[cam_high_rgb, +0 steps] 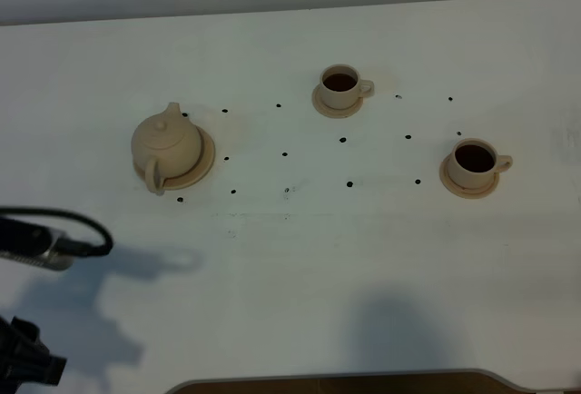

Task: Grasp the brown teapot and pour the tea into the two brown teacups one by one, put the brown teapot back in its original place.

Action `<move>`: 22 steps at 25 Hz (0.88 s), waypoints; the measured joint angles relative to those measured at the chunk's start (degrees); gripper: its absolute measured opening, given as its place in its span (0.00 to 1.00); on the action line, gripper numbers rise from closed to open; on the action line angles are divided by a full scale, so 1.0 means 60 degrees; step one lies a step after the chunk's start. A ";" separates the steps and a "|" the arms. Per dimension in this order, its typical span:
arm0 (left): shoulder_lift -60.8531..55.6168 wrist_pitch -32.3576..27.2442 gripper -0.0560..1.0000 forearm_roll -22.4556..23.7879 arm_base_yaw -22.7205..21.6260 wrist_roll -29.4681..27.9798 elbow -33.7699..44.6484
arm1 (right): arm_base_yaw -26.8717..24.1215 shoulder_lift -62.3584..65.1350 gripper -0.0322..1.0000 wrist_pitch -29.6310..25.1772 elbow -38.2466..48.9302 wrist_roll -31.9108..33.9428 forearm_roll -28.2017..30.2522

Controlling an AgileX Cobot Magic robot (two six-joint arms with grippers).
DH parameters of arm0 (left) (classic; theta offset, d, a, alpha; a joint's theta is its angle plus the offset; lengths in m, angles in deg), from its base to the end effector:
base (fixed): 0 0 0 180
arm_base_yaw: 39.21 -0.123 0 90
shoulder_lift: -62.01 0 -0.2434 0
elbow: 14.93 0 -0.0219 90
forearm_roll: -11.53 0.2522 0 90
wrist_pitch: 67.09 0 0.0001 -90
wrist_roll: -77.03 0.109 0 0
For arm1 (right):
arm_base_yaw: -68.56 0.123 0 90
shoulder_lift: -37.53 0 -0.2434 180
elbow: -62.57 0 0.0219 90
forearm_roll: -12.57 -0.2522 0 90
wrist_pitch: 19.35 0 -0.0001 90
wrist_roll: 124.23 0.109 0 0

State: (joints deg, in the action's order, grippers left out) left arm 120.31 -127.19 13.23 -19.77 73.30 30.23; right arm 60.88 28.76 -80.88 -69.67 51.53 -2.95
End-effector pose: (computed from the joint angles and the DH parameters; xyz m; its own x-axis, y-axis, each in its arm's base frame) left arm 0.1454 -0.0484 0.1882 -0.9196 0.2713 -0.2841 0.2800 0.9600 0.0104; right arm 0.0549 0.0185 0.2690 -0.4561 0.1180 -0.8821 -0.0513 0.9860 0.1584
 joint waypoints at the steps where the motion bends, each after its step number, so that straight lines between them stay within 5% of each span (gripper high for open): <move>1: -0.0377 0.0041 0.54 -0.0022 0.0000 0.0089 0.0109 | 0.0000 0.0000 0.46 0.0000 0.0000 0.0000 0.0000; 10: -0.3078 0.0074 0.54 -0.0023 -0.0131 0.0275 0.0202 | 0.0000 0.0000 0.46 0.0000 0.0000 0.0000 0.0000; 22: -0.5656 0.0065 0.54 -0.0413 -0.2658 0.0965 0.0245 | 0.0000 0.0000 0.46 0.0000 0.0000 0.0000 0.0000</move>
State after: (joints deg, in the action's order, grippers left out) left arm 86.37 -126.80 10.75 -35.72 79.10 31.70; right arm 60.88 28.76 -80.88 -69.67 51.53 -2.95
